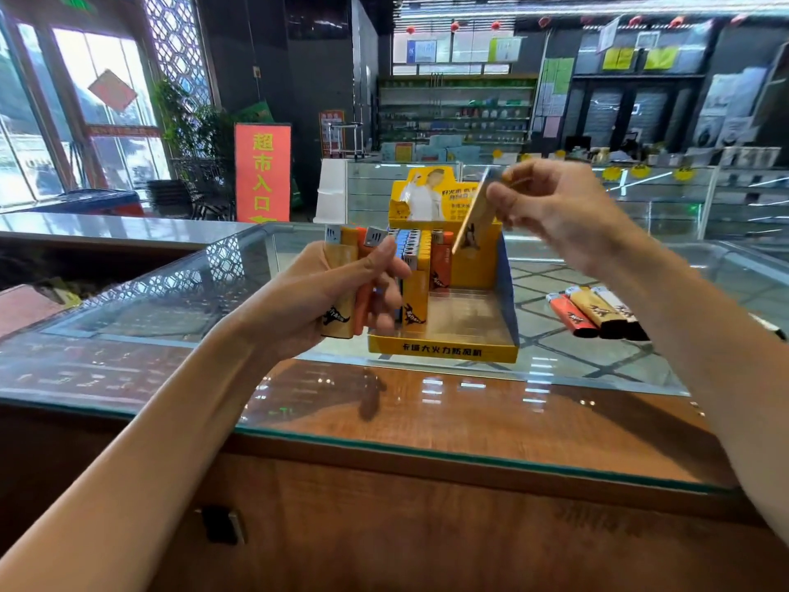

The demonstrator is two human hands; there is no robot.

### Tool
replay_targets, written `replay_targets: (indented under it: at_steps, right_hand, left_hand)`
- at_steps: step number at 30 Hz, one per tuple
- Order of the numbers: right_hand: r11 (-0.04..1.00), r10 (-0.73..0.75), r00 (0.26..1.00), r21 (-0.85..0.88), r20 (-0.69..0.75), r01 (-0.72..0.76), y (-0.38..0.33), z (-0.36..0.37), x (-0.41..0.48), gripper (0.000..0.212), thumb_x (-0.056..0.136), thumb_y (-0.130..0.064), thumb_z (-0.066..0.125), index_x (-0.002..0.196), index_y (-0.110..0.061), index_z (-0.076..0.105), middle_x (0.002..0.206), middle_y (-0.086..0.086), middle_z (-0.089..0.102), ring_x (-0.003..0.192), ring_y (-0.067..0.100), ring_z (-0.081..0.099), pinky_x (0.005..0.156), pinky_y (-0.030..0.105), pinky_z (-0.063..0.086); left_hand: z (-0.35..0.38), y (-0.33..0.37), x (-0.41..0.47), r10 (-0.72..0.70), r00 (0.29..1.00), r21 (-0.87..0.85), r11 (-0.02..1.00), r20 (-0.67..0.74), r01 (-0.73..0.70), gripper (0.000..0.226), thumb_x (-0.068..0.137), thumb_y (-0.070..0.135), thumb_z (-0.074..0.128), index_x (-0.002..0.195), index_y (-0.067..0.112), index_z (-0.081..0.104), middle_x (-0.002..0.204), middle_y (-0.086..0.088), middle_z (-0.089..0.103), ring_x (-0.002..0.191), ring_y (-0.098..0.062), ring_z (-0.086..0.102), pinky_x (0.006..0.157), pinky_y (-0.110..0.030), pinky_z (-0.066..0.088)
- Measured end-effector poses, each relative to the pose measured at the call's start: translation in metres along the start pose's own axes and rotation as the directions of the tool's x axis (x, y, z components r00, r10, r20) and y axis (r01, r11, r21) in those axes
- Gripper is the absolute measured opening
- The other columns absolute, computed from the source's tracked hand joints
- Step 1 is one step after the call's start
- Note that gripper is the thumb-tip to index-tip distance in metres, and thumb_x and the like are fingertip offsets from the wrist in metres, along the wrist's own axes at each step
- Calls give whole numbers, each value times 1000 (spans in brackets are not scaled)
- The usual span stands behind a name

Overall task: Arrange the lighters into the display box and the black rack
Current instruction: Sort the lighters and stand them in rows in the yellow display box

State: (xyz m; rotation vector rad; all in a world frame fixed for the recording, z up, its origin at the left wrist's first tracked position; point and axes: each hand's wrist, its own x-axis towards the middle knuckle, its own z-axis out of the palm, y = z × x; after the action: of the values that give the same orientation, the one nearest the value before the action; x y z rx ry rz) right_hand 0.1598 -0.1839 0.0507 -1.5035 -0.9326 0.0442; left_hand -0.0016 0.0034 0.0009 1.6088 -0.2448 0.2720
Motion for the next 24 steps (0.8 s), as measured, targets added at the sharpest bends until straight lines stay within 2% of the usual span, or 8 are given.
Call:
replay_targets:
  at_steps: [3,6,8,10,14,17,20,24]
  right_hand:
    - [925,-15,997,-380,-71,-13,17,8,5,13,81,-10,70,91,-7,61,88,15,67,78,25,65,73,33,56]
    - [860,-72,992,-511,-107,7,24,16,9,18,79,-11,73,92,-11,61,89,13,69,79,22,68,75,33,57]
    - [805,-117,987,-593,-106,32,29,18,10,20,78,-12,75,93,-11,63,87,10,69,79,19,67,72,27,54]
    - [735,-155,984,-675,-84,58,32,21,10,20,77,-13,76,94,-10,66,87,4,66,77,13,62,62,12,46]
    - [692,-213,975,-715,-70,100,34,23,10,19,77,-10,75,95,-6,68,92,6,67,76,9,58,59,7,40]
    - [681,-247,966,-723,-75,118,35,22,10,19,77,-8,75,95,-5,68,92,9,68,74,9,58,59,5,38]
    - [682,-271,959,-720,-83,130,35,19,9,18,77,-6,75,93,-5,68,90,12,69,75,12,60,68,17,45]
    - [618,-277,961,-769,-18,164,39,20,9,16,78,-6,74,93,-3,68,91,13,70,75,13,58,73,21,45]
  left_hand:
    - [2,-1,1,-13,999,30,999,40,12,31,78,42,59,69,12,61,49,3,45,36,-7,38,39,-14,35]
    - [3,-2,1,-25,996,40,999,83,22,34,79,44,57,70,12,52,50,4,32,36,-6,31,38,-14,31]
    - [3,-3,1,-27,995,46,999,94,23,33,81,45,55,70,14,54,56,-2,25,38,-7,30,40,-15,32]
    - [4,-3,1,-28,993,56,998,117,22,32,82,47,53,69,18,58,60,-4,23,39,-7,31,42,-16,34]
    - [2,-3,1,-60,979,0,998,194,61,30,84,47,56,80,17,59,60,5,36,42,-6,36,44,-17,37]
    - [0,-2,2,-101,960,-71,990,263,123,29,82,36,67,91,12,53,62,4,40,45,-6,40,46,-15,40]
    - [2,-2,2,-104,945,-153,976,311,158,21,80,16,61,97,9,52,67,2,43,52,-9,42,52,-19,43]
    - [11,-1,4,-96,920,-297,929,381,220,30,77,4,52,107,4,52,76,-4,47,63,-15,51,65,-27,48]
